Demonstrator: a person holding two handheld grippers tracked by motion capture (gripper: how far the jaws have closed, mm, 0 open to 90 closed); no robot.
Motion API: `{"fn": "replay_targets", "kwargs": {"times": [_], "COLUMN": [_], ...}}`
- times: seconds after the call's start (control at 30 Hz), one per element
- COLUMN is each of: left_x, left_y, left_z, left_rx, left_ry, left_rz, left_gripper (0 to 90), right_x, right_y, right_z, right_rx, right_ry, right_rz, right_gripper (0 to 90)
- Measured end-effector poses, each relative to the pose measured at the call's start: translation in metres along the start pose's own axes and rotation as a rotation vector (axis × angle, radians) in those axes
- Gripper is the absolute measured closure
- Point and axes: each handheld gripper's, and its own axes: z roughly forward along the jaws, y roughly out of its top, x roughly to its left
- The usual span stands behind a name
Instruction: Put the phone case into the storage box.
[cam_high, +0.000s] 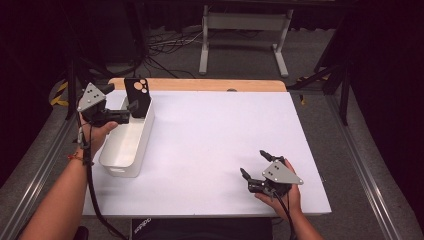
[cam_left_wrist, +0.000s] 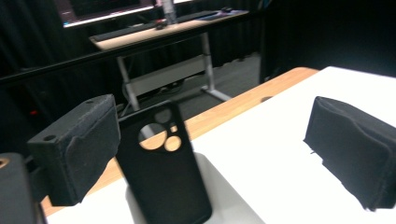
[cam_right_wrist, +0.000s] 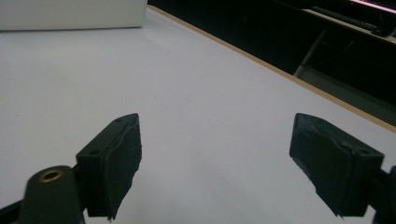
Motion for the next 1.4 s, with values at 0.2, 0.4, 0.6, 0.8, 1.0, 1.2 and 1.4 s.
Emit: {"fn": "replay_targets", "kwargs": {"times": [0.2,0.4,0.6,0.8,1.0,1.2,1.4], "left_x": [-0.016,-0.026,-0.034,-0.042,-0.053,-0.065,-0.073], "left_y": [0.005,0.006,0.005,0.004,0.004,0.003,0.002], "left_z": [-0.004,-0.006,-0.007,-0.010,-0.011,-0.011,-0.013], "left_rx": [-0.019,-0.037,-0.041,-0.052,-0.060,-0.062,-0.061], "left_ry": [-0.041,-0.064,-0.087,-0.127,-0.143,-0.163,-0.202], "left_rz": [0.031,0.030,0.049,0.059,0.075,0.103,0.096], "left_gripper": [4.2,3.4,3.3,2.7,3.1,3.7,3.1], "right_x": [0.000,0.000,0.000,0.000,0.001,0.000,0.001], "right_y": [0.000,0.000,0.001,0.001,0.002,0.002,0.003], "right_z": [0.000,-0.002,-0.004,-0.004,-0.004,-0.005,-0.006], "right_rx": [-0.001,-0.003,-0.007,-0.010,-0.010,-0.012,-0.015], "right_ry": [-0.003,-0.007,-0.007,-0.008,-0.005,-0.003,-0.005], "right_rz": [-0.003,-0.009,-0.012,-0.012,-0.017,-0.015,-0.026], "right_gripper": [17.8,17.8,17.8,17.8,17.8,17.8,17.8]}}
